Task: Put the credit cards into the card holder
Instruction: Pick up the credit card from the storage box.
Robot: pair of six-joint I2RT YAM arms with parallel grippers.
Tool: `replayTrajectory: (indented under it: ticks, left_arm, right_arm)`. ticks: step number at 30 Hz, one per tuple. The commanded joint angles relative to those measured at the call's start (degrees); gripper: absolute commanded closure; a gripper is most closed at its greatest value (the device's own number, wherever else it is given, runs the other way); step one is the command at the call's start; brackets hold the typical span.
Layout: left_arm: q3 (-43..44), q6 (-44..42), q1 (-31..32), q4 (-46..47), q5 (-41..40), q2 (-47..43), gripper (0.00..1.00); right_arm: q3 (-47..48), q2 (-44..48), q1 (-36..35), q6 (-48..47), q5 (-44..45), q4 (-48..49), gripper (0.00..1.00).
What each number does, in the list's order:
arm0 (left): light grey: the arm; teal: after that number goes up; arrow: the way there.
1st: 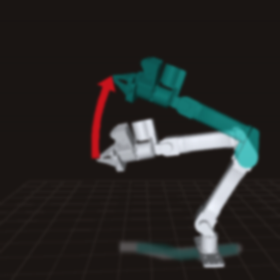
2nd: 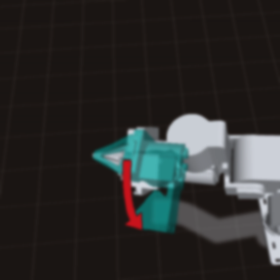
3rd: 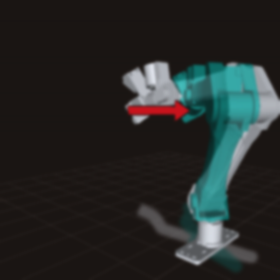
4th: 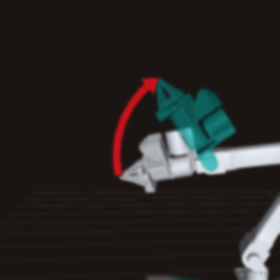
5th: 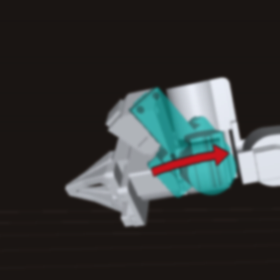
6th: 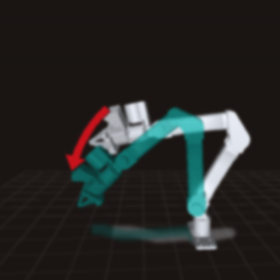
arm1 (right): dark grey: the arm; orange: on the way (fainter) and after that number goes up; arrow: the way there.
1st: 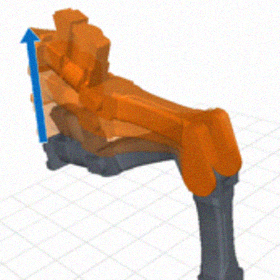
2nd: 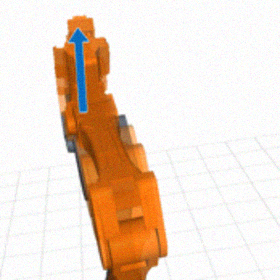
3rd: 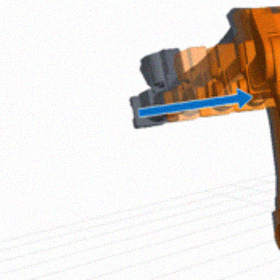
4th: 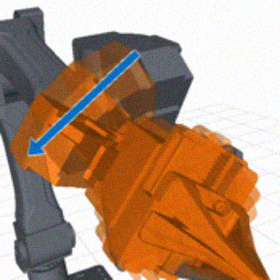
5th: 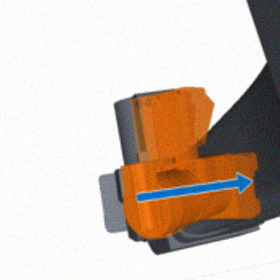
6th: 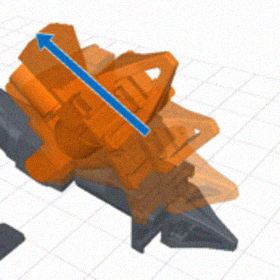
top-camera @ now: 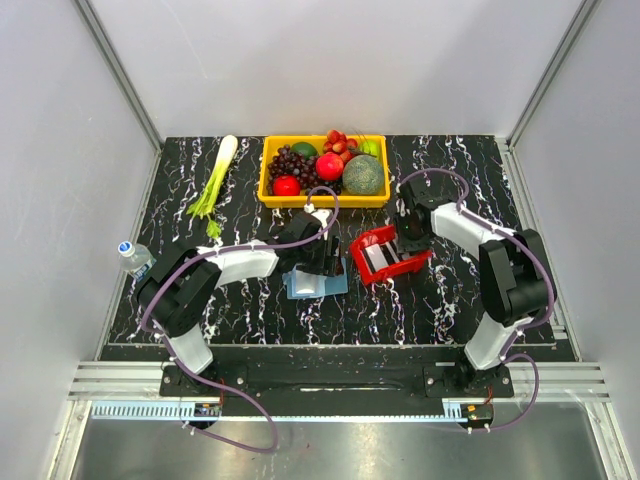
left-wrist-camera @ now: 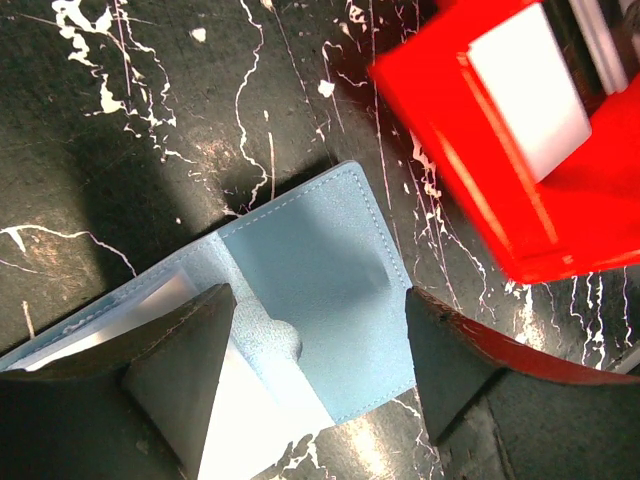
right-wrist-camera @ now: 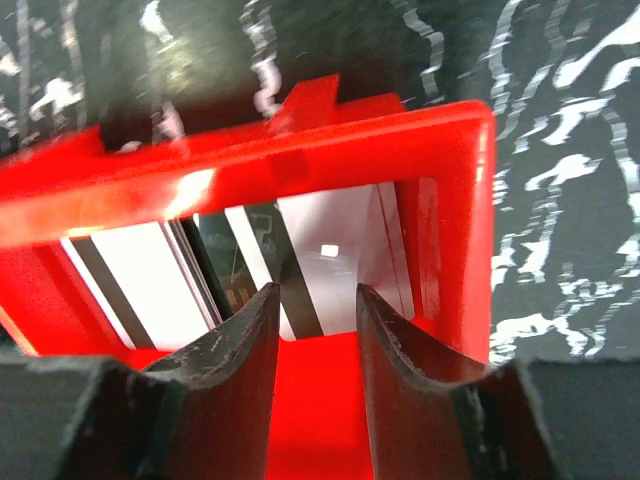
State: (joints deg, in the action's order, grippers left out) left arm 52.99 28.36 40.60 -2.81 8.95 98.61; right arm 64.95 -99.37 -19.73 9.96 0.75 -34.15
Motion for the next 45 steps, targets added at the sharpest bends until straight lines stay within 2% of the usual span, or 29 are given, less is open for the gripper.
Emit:
replayTrajectory:
  ticks: [1, 4, 8, 10, 16, 22, 30, 31, 35, 40, 45]
  left_arm:
    - [-0.2, -1.1, -0.2, 2.3, 1.8, -2.2, 0.27]
    - [-0.3, -1.4, -0.3, 1.9, 2.1, -2.4, 0.27]
    - [-0.7, -1.6, -0.2, 1.8, 1.9, -2.9, 0.27]
    - [-0.4, -1.4, -0.3, 2.1, 2.1, -2.9, 0.27]
    - [1.1, -0.7, -0.3, 3.9, 4.7, -1.7, 0.26]
    - [2.5, -0.6, -0.3, 3.9, 5.6, -0.7, 0.26]
    - [1.6, -0.1, -0.2, 3.6, 5.4, -0.9, 0.26]
    - [1.4, -0.1, -0.2, 3.6, 5.2, -0.9, 0.26]
    - [1.0, -0.2, -0.3, 3.6, 5.0, -1.1, 0.26]
    - [1.2, -0.3, -0.3, 3.5, 5.5, -0.3, 0.26]
    - [1.1, -0.3, -0.3, 3.5, 5.4, -0.3, 0.26]
  right_arm:
    - [3.8, -2.4, 3.1, -6.2, 6.4, 2.8, 0.57]
    - [7.0, -4.5, 3.6, -9.6, 4.5, 4.5, 0.55]
    - [12.0, -4.8, 3.6, -8.0, -8.2, 2.9, 0.50]
    - [11.7, -4.0, 3.6, -6.8, -12.3, 2.9, 0.46]
    - [5.6, -2.5, 3.4, -3.9, -17.7, 4.8, 0.44]
    - [-0.3, -0.5, 0.9, -4.2, -15.4, 9.7, 0.42]
    - [-0.8, -2.4, -7.2, -6.6, 1.9, 10.9, 0.41]
    - [-0.9, -2.5, -7.5, -6.0, 3.5, 11.0, 0.43]
    - [-1.8, -2.4, -7.5, -5.2, 8.2, 10.9, 0.61]
    - [-2.4, -1.1, -7.5, -5.5, 8.0, 11.9, 0.92]
    - [-2.0, 0.9, -7.5, -5.2, 5.1, 12.4, 1.00]
